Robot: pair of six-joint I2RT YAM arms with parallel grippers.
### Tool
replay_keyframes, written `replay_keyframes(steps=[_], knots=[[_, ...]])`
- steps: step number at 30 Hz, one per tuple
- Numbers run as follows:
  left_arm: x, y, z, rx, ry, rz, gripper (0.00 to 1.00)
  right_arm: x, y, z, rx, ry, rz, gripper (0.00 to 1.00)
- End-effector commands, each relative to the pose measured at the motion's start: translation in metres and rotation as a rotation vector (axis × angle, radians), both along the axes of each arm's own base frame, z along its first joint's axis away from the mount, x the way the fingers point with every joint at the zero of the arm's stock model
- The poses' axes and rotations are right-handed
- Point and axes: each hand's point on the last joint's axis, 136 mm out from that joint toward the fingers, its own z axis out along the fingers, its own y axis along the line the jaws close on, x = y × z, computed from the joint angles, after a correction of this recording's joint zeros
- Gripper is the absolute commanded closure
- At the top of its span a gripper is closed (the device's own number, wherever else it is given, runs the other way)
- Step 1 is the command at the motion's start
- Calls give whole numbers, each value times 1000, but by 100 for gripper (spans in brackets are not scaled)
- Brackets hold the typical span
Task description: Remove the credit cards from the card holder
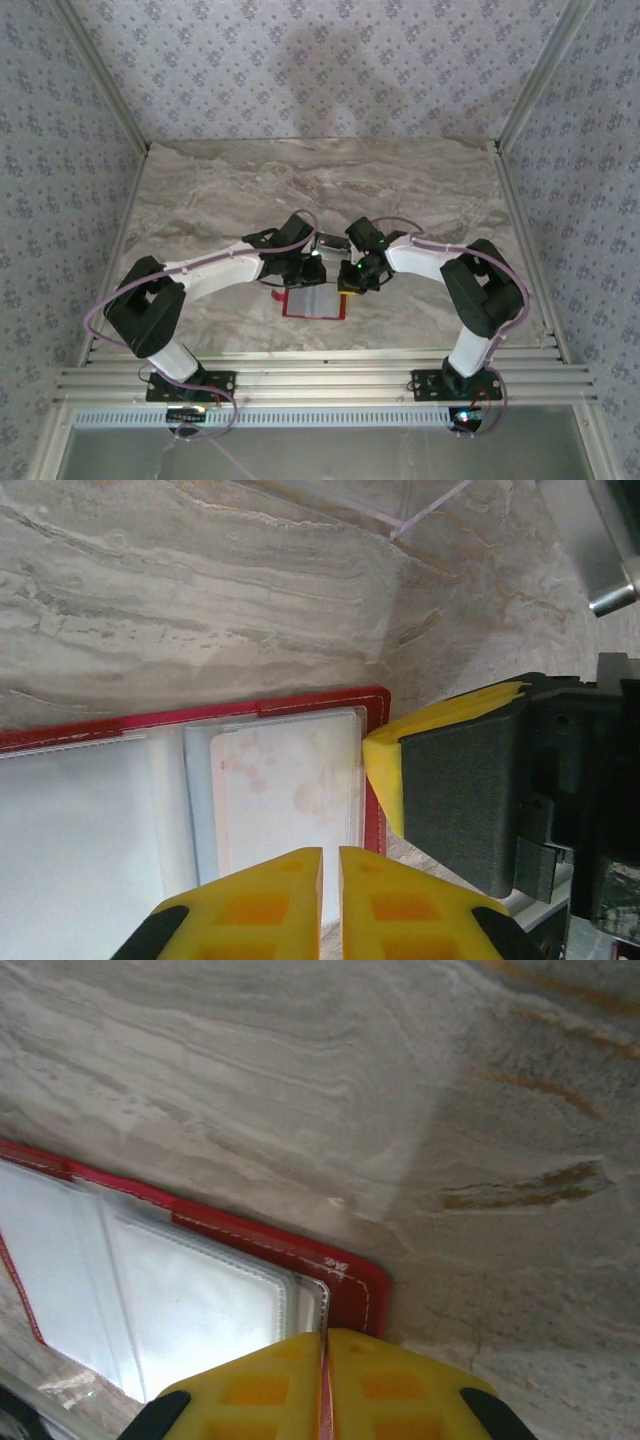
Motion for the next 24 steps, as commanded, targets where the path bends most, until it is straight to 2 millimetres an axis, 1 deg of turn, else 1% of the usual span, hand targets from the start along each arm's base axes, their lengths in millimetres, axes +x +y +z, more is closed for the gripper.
replay_keyframes(steps=[1,5,8,13,18,22,24], knots=[[-4,-5,-5,-5,26,-6,87,-4,-7,-12,-36,21,-3,91],[-7,-9,-7,-7,31,-19,88,-7,-10,-18,-52,32,-1,93],[-10,-16,-11,-11,42,-31,90,-8,-10,-18,-51,33,1,95],[-21,-31,-23,-48,95,-46,91,-8,-11,-19,-54,33,0,95],[-31,-41,-37,-94,159,-51,91,-6,-9,-16,-48,26,2,95],[-38,-42,-46,-106,201,-56,90,-5,-8,-15,-50,25,6,94],[-41,-39,-51,-91,212,-55,90,-5,-9,-15,-53,26,7,94]])
